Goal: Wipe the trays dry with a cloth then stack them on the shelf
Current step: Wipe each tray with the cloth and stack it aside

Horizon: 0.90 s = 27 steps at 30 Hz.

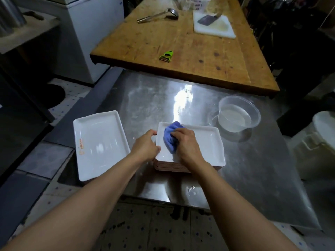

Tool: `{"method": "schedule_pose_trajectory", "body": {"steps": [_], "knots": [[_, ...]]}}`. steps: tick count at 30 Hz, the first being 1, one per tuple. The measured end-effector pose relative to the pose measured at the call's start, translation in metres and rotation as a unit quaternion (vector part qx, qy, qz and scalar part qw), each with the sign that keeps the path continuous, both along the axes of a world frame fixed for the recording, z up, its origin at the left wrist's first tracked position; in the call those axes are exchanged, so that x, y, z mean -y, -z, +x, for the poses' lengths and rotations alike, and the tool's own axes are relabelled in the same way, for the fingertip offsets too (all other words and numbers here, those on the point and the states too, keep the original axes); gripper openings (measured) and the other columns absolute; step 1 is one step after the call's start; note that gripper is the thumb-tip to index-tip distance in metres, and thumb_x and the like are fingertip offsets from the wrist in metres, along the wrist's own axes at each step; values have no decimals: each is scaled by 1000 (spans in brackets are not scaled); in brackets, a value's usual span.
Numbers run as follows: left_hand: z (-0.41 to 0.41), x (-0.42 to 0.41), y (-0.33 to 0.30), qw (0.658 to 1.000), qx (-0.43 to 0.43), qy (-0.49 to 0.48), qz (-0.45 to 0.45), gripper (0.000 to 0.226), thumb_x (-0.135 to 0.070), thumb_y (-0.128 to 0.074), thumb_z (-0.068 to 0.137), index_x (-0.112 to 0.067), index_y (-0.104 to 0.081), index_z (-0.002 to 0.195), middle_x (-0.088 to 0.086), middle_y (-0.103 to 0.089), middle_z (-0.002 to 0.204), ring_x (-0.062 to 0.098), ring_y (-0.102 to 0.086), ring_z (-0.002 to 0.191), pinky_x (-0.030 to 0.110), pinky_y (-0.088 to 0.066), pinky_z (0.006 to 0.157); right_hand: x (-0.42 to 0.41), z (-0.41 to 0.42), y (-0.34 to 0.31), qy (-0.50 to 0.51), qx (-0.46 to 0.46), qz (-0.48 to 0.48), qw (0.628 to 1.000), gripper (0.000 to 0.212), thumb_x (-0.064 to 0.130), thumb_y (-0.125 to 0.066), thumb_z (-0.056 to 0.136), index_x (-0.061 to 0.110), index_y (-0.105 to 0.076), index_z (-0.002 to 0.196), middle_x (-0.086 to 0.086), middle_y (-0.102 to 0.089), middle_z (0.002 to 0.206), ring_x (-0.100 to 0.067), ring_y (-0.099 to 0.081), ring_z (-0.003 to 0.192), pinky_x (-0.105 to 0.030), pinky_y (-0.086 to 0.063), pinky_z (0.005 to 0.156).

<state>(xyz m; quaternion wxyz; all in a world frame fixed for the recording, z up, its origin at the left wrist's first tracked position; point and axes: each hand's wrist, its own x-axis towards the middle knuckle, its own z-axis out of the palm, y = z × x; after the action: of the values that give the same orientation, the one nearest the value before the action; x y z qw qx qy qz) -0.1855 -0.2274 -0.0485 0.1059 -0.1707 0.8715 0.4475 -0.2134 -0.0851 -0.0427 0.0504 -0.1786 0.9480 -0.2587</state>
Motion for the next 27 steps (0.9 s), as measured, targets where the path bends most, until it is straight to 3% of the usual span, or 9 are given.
{"method": "schedule_pose_trajectory", "body": {"steps": [4, 7, 12, 16, 18, 22, 24, 27], "knots": [[3, 1, 1, 1000, -8, 0, 17, 47, -7, -57, 83, -21, -50, 127, 13, -64, 87, 33, -63, 86, 40, -53, 78, 8, -16, 5, -8, 4, 33, 999, 40, 11, -48, 93, 12, -53, 132, -8, -45, 137, -30, -33, 122, -26, -25, 99], [4, 1, 0, 1000, -15, 4, 21, 51, -6, -55, 85, -21, -49, 133, 8, -58, 76, 33, -61, 83, 37, -51, 78, 11, -11, 3, -31, 21, 57, 998, 49, 23, -36, 87, 18, -55, 132, -3, -45, 139, -32, -33, 123, -30, -28, 95], [5, 1, 3, 998, -6, -9, 62, 52, -3, -47, 87, -23, -47, 136, 1, -52, 62, 23, -50, 54, 32, -46, 60, 4, 2, -11, -83, 73, 23, 994, 55, 20, -38, 72, 11, -67, 117, -9, -56, 131, -31, -46, 119, -30, -37, 97], [4, 3, 3, 995, 11, -22, 98, 53, -1, -37, 91, -27, -46, 136, 8, -54, 67, 24, -48, 50, 36, -46, 58, -5, 15, -16, -114, 126, 31, 985, 49, -4, -43, 82, 18, -66, 119, -6, -52, 132, -30, -38, 124, -37, -34, 103], [2, 3, 1, 995, 15, -24, 94, 53, -2, -33, 90, -28, -47, 135, 10, -57, 71, 23, -49, 49, 36, -48, 59, -7, 19, -19, -126, 138, 33, 982, 46, 0, -44, 85, 22, -65, 119, -5, -52, 128, -28, -35, 121, -39, -32, 104], [0, 1, -2, 998, 11, -20, 67, 45, -11, -35, 94, -26, -47, 134, 18, -63, 99, 21, -54, 57, 29, -48, 55, -9, 30, -21, -134, 125, 58, 981, 42, 7, -47, 86, 25, -61, 122, -3, -52, 125, -26, -34, 119, -38, -32, 102], [0, -2, -3, 998, 16, -25, 58, 43, -15, -39, 94, -27, -47, 135, 18, -63, 112, 29, -61, 72, 33, -50, 61, -11, 33, -21, -131, 111, 76, 982, 44, 7, -46, 87, 24, -59, 124, -2, -50, 126, -25, -34, 118, -38, -32, 101], [2, -6, -4, 999, 14, -29, 12, 45, -20, -51, 90, -28, -46, 135, 11, -64, 113, 32, -63, 90, 36, -53, 75, -22, 35, -23, -120, 88, 104, 983, 40, 9, -45, 88, 22, -58, 124, -2, -49, 126, -25, -35, 117, -38, -35, 96]]}}
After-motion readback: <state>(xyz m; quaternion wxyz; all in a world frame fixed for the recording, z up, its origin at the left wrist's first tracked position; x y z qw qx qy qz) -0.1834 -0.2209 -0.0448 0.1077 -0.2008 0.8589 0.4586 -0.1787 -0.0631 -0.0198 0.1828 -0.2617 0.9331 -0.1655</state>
